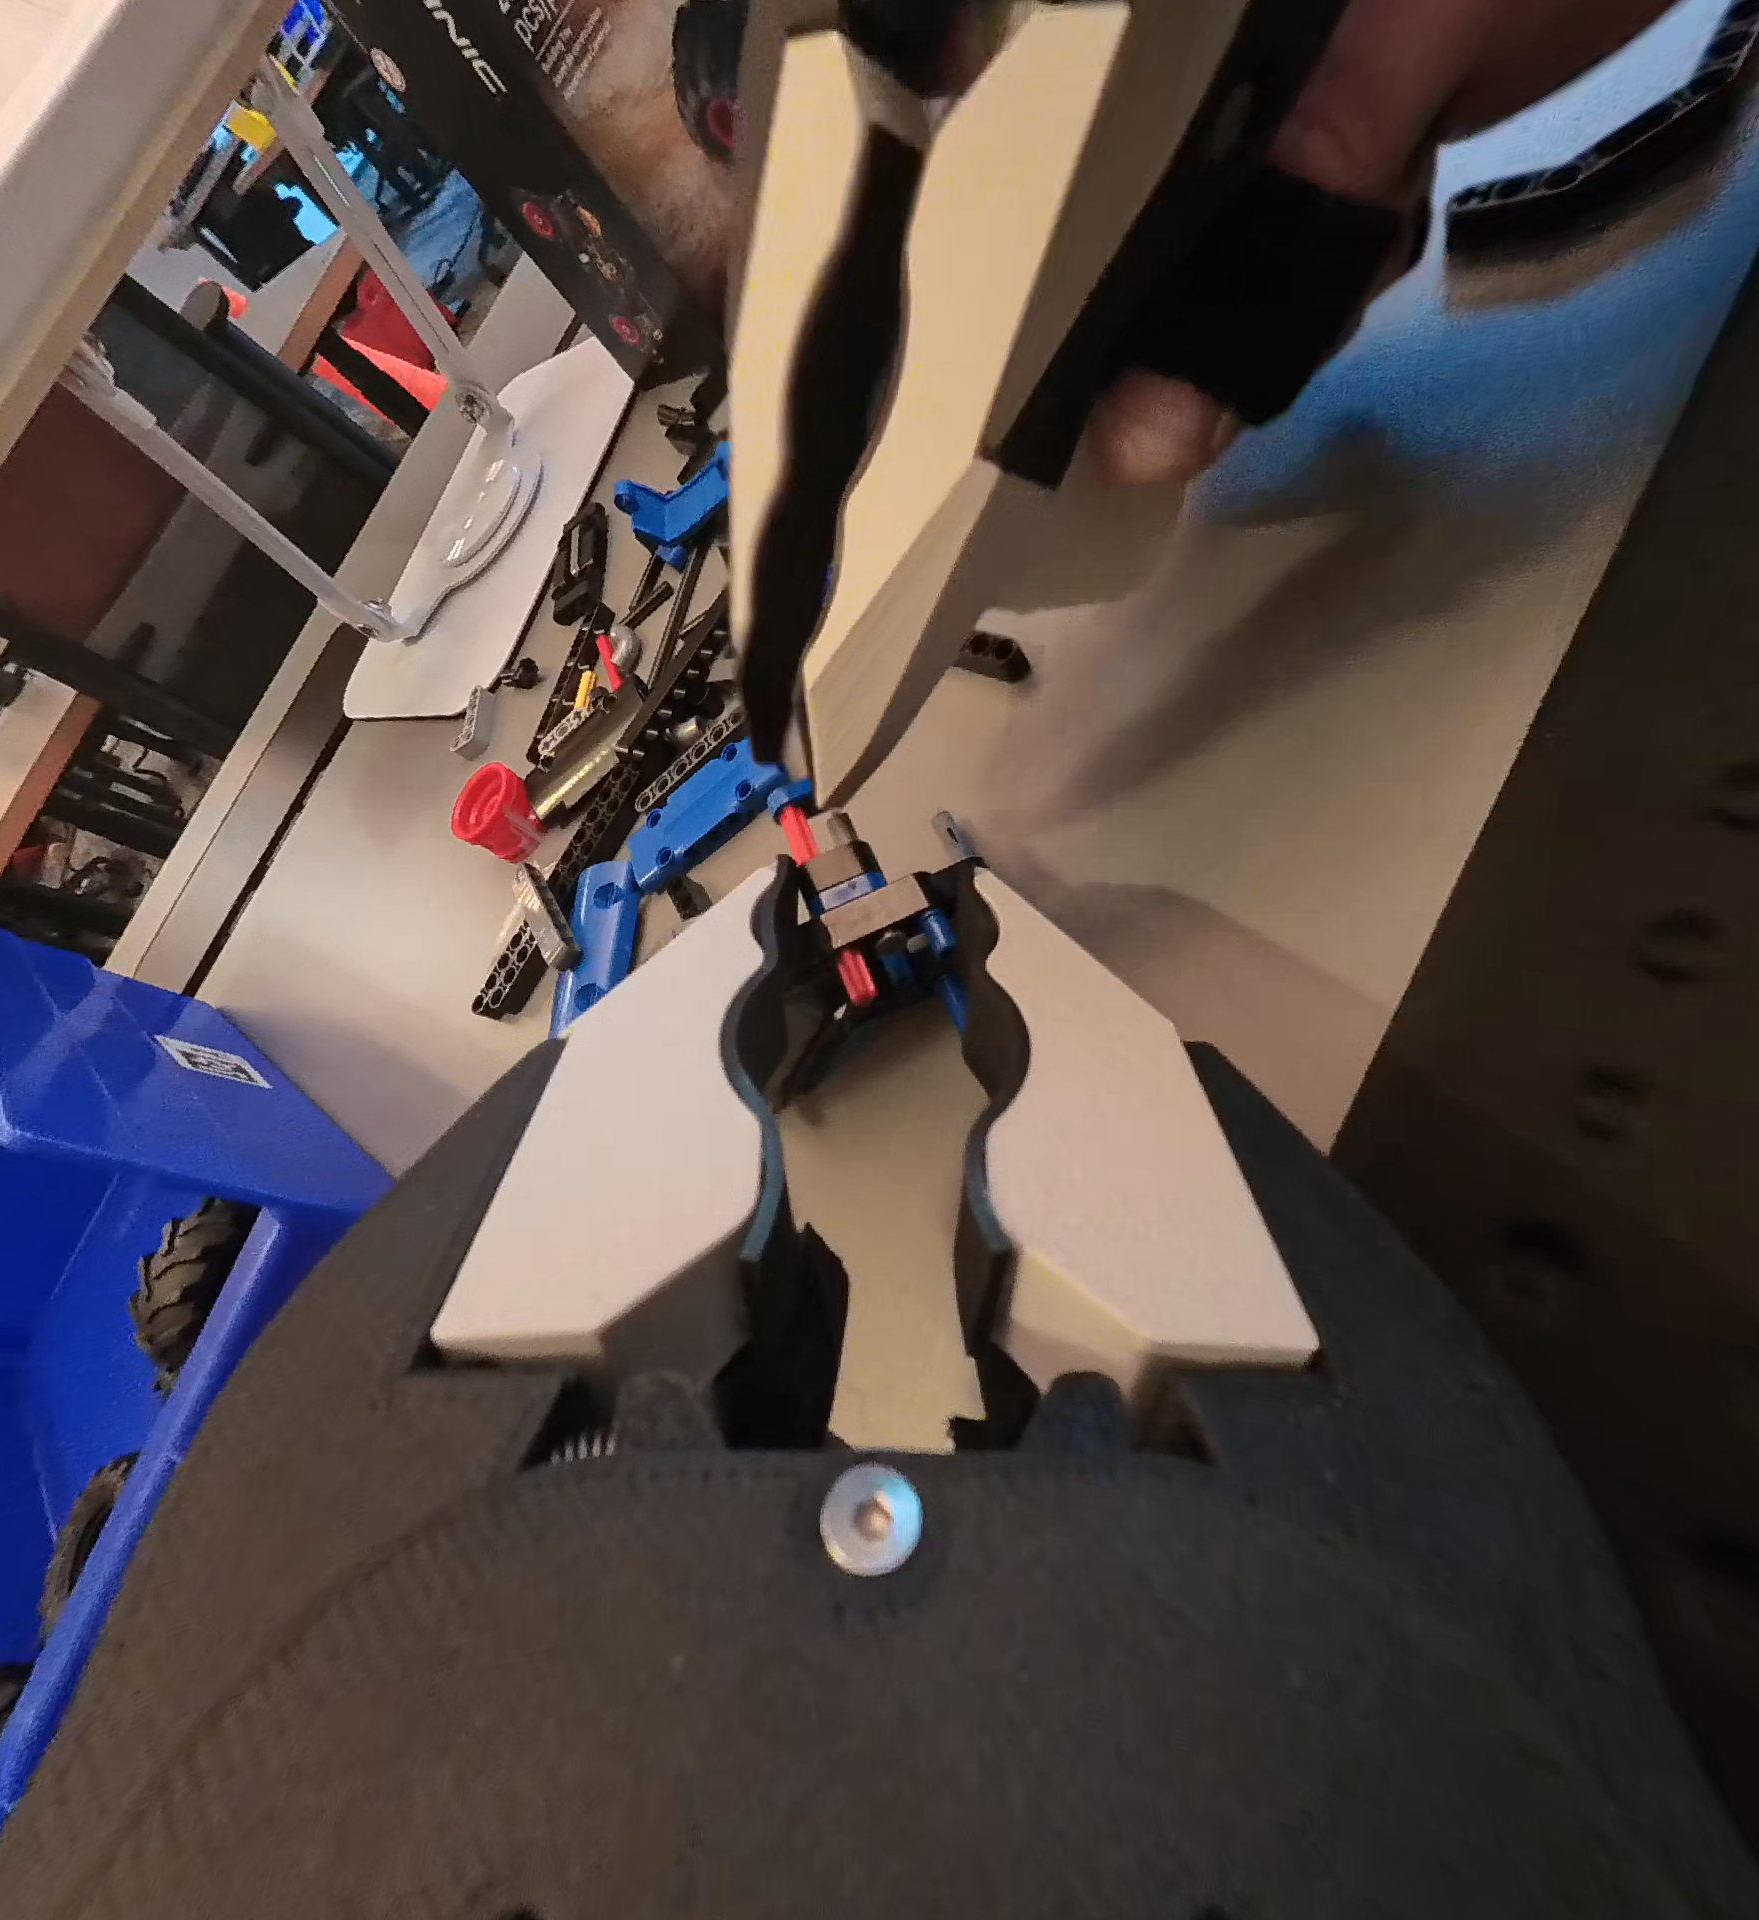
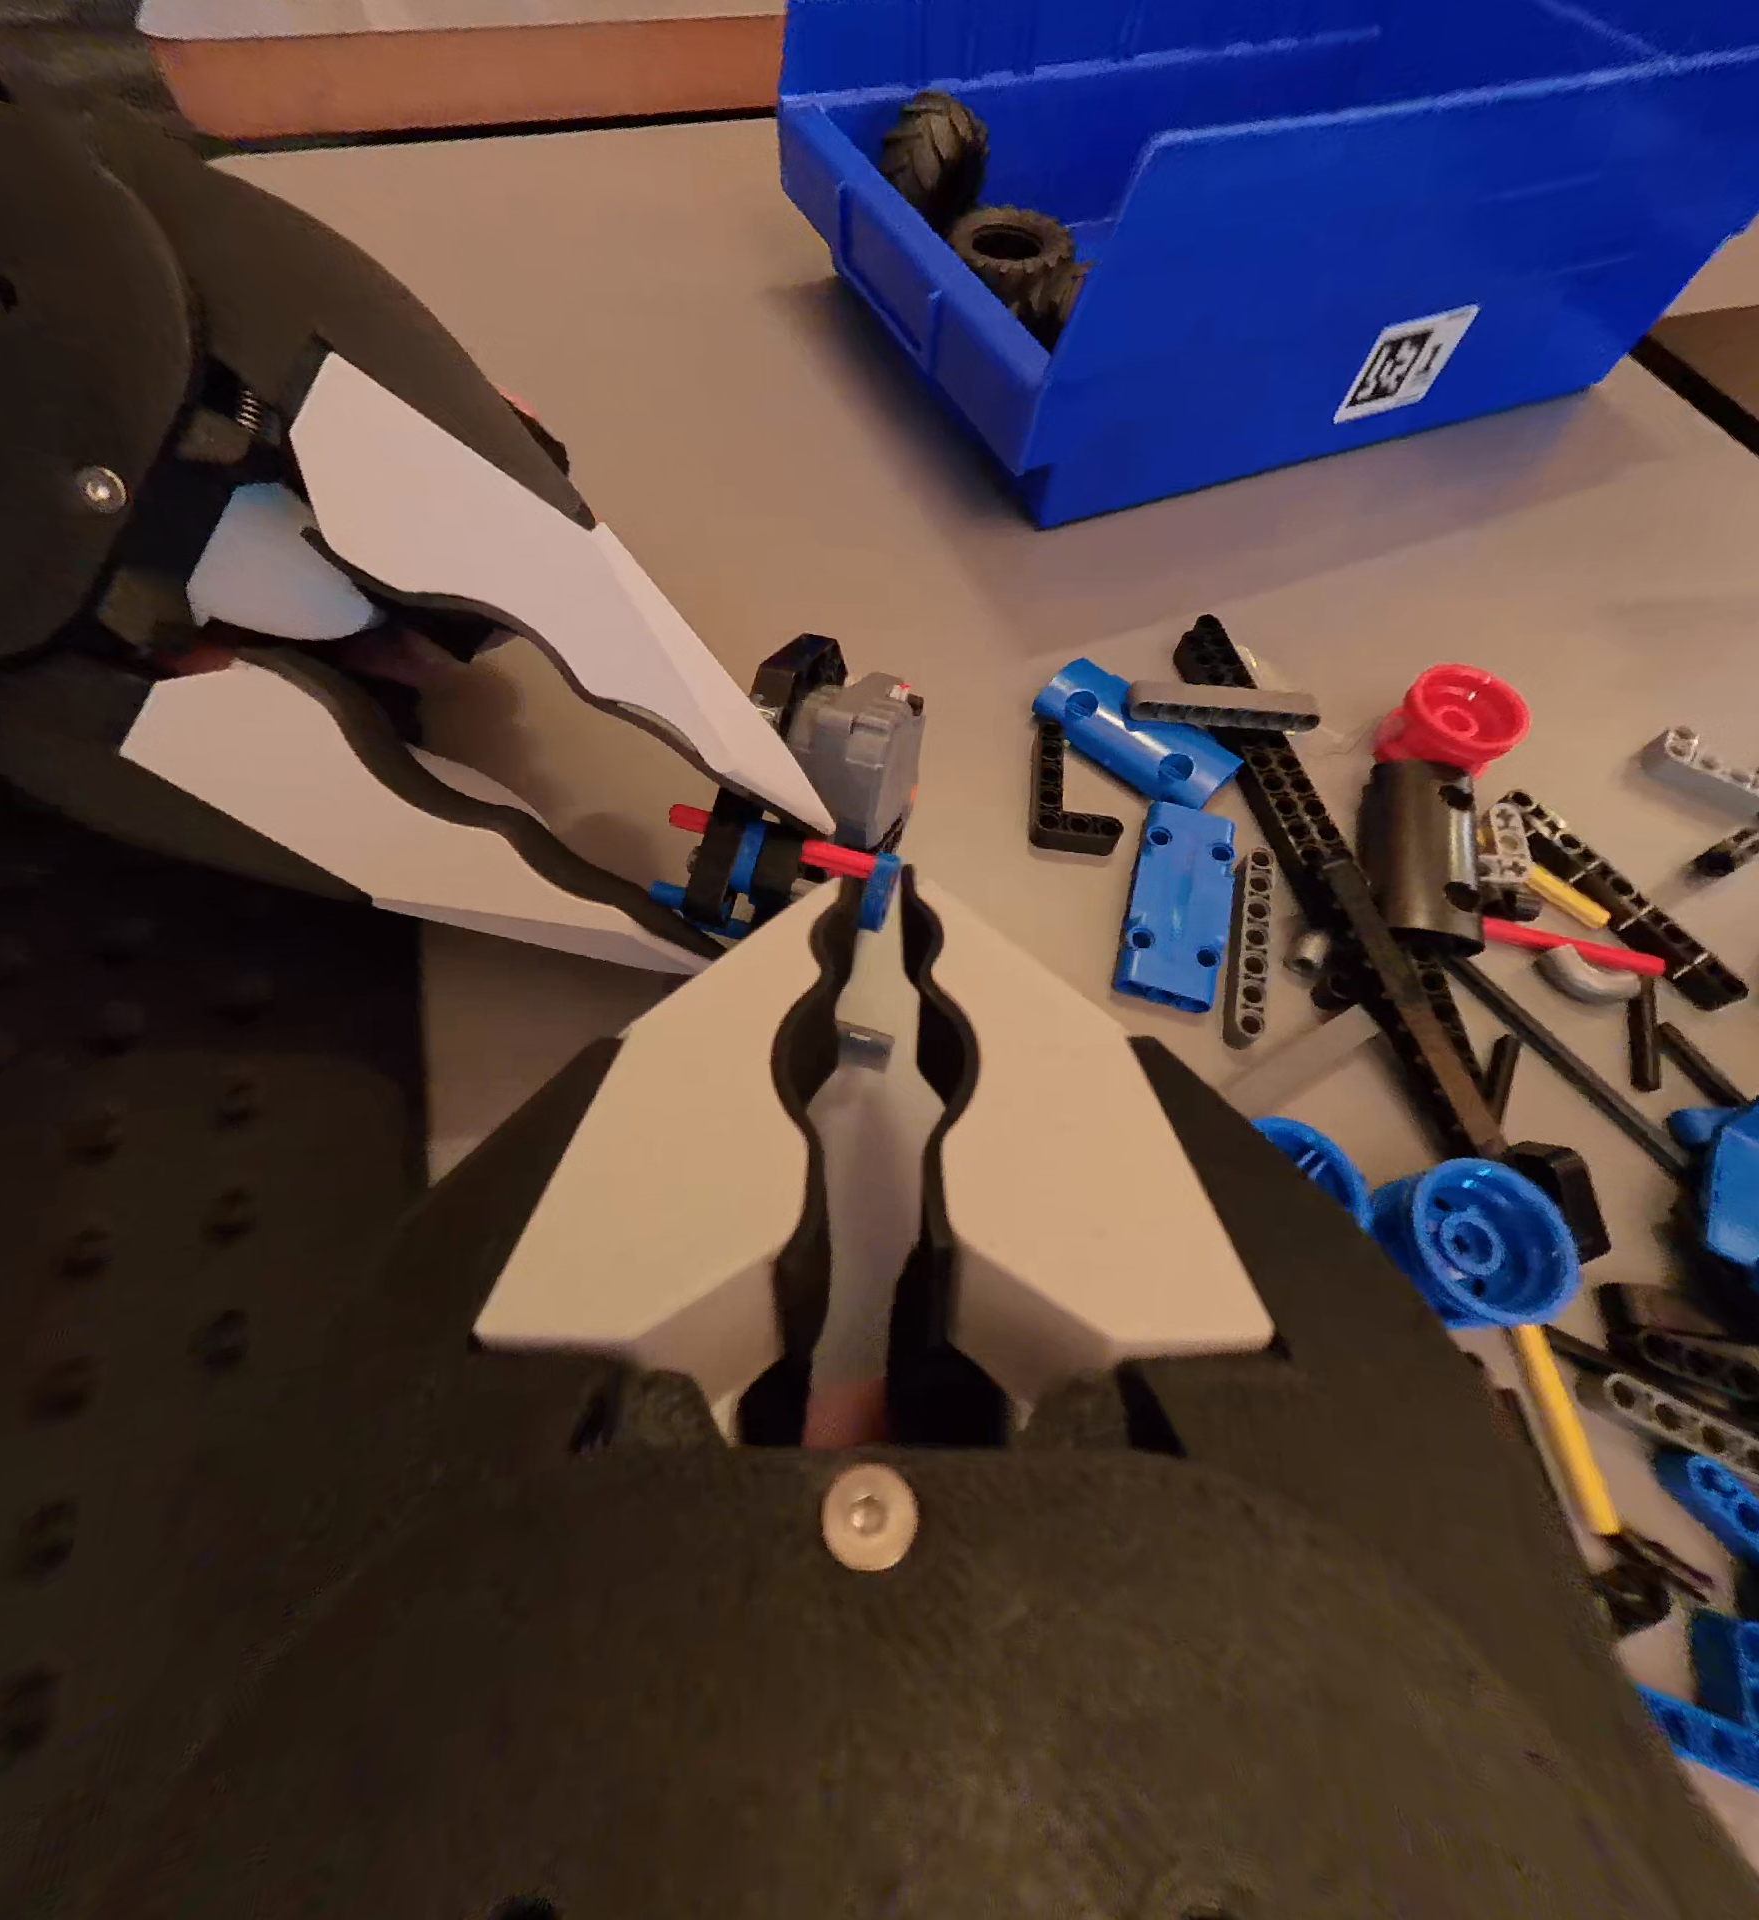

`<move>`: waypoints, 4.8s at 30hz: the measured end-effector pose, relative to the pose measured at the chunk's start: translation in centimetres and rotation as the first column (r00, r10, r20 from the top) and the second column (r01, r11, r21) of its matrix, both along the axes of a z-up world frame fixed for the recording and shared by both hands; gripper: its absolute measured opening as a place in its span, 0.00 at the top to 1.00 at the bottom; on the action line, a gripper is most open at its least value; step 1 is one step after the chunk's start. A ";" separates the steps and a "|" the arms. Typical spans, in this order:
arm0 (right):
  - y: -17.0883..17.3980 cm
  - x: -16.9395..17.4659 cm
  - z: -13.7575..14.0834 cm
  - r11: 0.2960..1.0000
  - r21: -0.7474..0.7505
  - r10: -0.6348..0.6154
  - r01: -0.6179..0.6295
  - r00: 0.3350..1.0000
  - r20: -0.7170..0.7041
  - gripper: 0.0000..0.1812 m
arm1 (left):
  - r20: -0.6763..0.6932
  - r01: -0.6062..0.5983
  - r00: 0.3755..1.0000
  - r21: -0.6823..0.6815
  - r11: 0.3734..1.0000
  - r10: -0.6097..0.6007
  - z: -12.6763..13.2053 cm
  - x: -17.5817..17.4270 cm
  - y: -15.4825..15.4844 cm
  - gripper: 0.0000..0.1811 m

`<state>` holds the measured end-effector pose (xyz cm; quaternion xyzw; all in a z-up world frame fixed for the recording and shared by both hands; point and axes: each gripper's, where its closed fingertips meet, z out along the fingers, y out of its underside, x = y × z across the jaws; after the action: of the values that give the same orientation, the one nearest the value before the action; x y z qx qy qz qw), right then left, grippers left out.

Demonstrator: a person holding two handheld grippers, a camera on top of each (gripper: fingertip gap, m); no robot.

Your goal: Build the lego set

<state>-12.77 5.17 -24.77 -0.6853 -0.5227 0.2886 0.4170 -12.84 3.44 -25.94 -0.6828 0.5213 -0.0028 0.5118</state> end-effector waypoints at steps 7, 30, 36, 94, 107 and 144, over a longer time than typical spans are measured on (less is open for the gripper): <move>-0.1 0.6 0.7 0.961 -0.207 0.165 -0.184 0.981 -0.104 1.00 | 0.015 0.006 1.000 -0.011 1.000 -0.006 0.1 0.0 -0.1 0.85; -3.1 -0.5 0.1 0.700 -0.599 0.347 -0.390 0.918 -0.193 0.95 | 0.051 0.224 0.973 -0.012 0.975 -0.223 0.1 -0.7 -2.7 0.84; -3.7 -0.8 0.1 0.663 -0.626 0.366 -0.409 0.908 -0.206 0.97 | 0.069 0.239 0.969 0.006 0.971 -0.239 0.1 -1.0 -2.9 0.84; -4.9 -2.5 -0.2 0.649 -0.646 0.348 -0.403 0.912 -0.219 0.97 | -0.039 0.041 0.998 -0.054 0.998 -0.043 -0.7 -4.0 -3.3 0.99; -5.4 -3.3 0.0 0.661 -0.634 0.332 -0.401 0.914 -0.233 0.97 | -0.071 -0.005 0.997 0.004 1.000 0.005 -1.1 -4.5 -2.8 1.00; -2.6 0.3 1.0 0.895 -0.351 0.292 -0.275 0.956 -0.005 0.83 | 0.164 0.014 0.986 -0.281 0.960 0.034 2.5 -4.6 -2.3 0.67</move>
<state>-12.52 2.53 -23.78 -0.6713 -0.5676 0.4176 0.2299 -17.48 1.09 -23.48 -0.7484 0.4675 -0.1315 0.4517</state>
